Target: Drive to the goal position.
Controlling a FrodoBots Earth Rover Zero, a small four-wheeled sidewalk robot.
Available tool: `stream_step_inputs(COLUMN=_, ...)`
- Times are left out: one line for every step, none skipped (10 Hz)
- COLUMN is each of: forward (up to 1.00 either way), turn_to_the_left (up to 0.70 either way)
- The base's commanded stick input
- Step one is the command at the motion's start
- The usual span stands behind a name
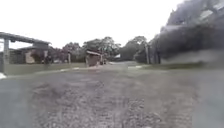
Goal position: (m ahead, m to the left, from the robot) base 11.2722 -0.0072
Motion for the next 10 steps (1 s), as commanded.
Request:
stream_step_inputs(forward=0.70, turn_to_the_left=0.00)
stream_step_inputs(forward=0.70, turn_to_the_left=0.00)
stream_step_inputs(forward=0.70, turn_to_the_left=0.00)
stream_step_inputs(forward=0.70, turn_to_the_left=0.00)
stream_step_inputs(forward=0.70, turn_to_the_left=0.00)
stream_step_inputs(forward=0.70, turn_to_the_left=0.00)
stream_step_inputs(forward=0.70, turn_to_the_left=0.00)
stream_step_inputs(forward=0.70, turn_to_the_left=0.00)
stream_step_inputs(forward=0.70, turn_to_the_left=0.00)
stream_step_inputs(forward=0.70, turn_to_the_left=0.00)
